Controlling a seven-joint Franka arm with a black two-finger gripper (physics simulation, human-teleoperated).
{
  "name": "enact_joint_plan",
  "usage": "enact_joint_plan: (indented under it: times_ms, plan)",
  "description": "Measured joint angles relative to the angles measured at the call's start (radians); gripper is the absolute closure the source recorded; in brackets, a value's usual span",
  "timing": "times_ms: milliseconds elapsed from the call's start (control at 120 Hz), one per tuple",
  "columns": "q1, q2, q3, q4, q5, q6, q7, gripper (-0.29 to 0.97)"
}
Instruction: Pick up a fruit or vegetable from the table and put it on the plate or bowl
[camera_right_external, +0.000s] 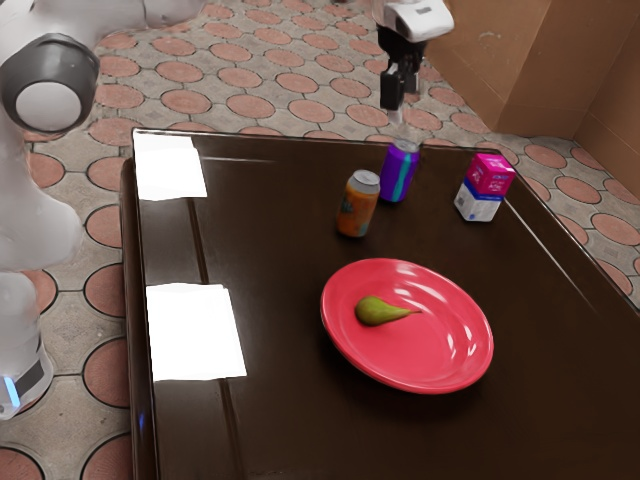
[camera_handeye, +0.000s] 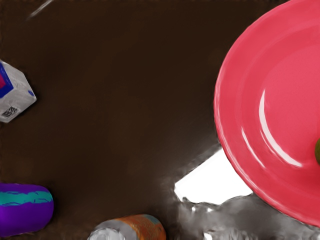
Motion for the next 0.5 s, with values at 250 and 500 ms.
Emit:
enact_joint_plan:
  times_ms: [250, 500]
  plan:
    - [0.297, -0.04, 0.112, -0.061, 0.041, -0.113, -0.066, 0.03]
    - [0.112, -0.199, -0.042, -0.019, 0.134, -0.213, -0.27, 0.03]
